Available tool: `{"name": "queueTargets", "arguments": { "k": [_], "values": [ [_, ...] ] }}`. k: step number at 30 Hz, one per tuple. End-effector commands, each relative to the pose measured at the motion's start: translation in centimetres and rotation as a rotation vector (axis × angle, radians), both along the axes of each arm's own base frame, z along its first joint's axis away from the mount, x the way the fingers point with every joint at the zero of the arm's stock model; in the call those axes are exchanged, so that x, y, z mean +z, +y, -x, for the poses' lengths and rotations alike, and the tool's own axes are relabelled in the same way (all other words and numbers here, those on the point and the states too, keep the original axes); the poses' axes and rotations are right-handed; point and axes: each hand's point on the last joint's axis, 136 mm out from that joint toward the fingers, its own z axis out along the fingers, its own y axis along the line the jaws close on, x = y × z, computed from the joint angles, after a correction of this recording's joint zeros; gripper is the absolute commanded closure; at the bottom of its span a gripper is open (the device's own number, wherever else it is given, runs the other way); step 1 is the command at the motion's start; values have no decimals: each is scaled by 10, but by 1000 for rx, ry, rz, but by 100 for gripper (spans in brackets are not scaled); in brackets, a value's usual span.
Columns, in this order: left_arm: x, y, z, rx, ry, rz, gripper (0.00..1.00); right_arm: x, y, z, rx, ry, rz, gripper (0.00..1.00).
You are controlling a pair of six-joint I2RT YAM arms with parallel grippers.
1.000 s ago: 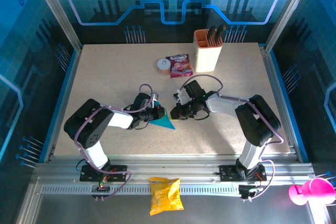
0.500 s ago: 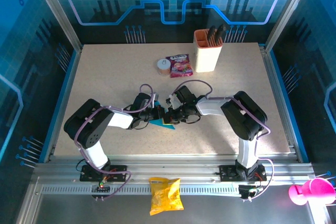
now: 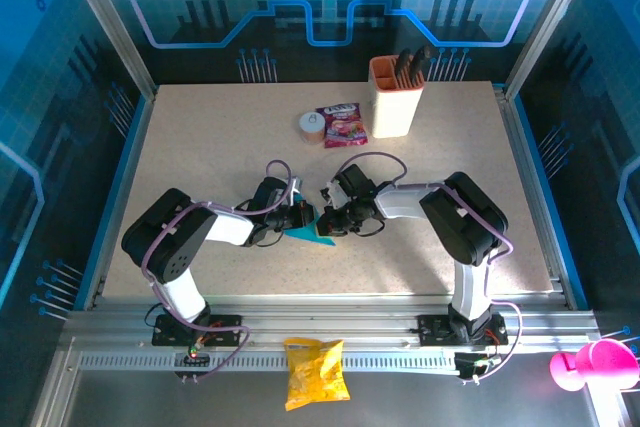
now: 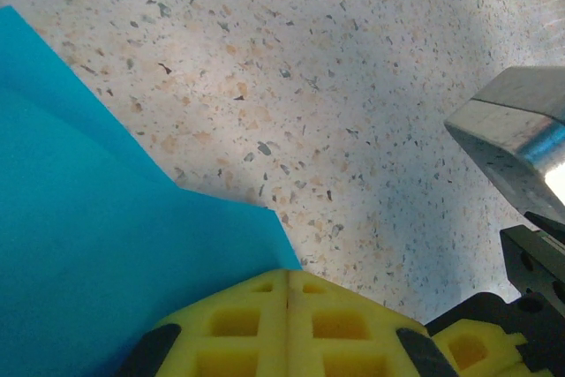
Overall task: Fold a paper plane with a square sheet of paper (pick it up from the middle)
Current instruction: Fourth fold the wing at the center of the table.
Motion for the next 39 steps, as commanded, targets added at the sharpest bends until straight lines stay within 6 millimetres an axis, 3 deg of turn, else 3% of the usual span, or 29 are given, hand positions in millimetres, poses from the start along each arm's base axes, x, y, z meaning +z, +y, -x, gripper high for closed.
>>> {"name": "queueTargets", "arguments": {
  "k": [1, 7, 13, 20, 26, 31, 35, 39],
  "values": [
    [-42, 27, 21, 16, 121, -124, 100, -29, -31, 19, 9, 52, 130, 100],
    [-47, 31, 22, 26, 135, -130, 100, -48, -67, 52, 25, 69, 239, 100],
    [-48, 33, 22, 32, 138, -131, 100, -54, -94, 74, -27, 91, 291, 100],
    [-49, 35, 23, 47, 143, -129, 100, -36, -108, 75, -111, 77, 288, 100],
    [-51, 35, 24, 49, 153, -123, 100, 23, -81, 46, -152, -26, 155, 100],
    [-51, 35, 25, 50, 153, -122, 100, 60, -31, 22, -141, -86, 29, 100],
    [-51, 35, 25, 52, 154, -120, 100, 62, 11, 7, -129, -79, -37, 100],
    [-51, 35, 25, 54, 157, -118, 100, 36, 32, -2, -150, -36, -45, 100]
  ]
}}
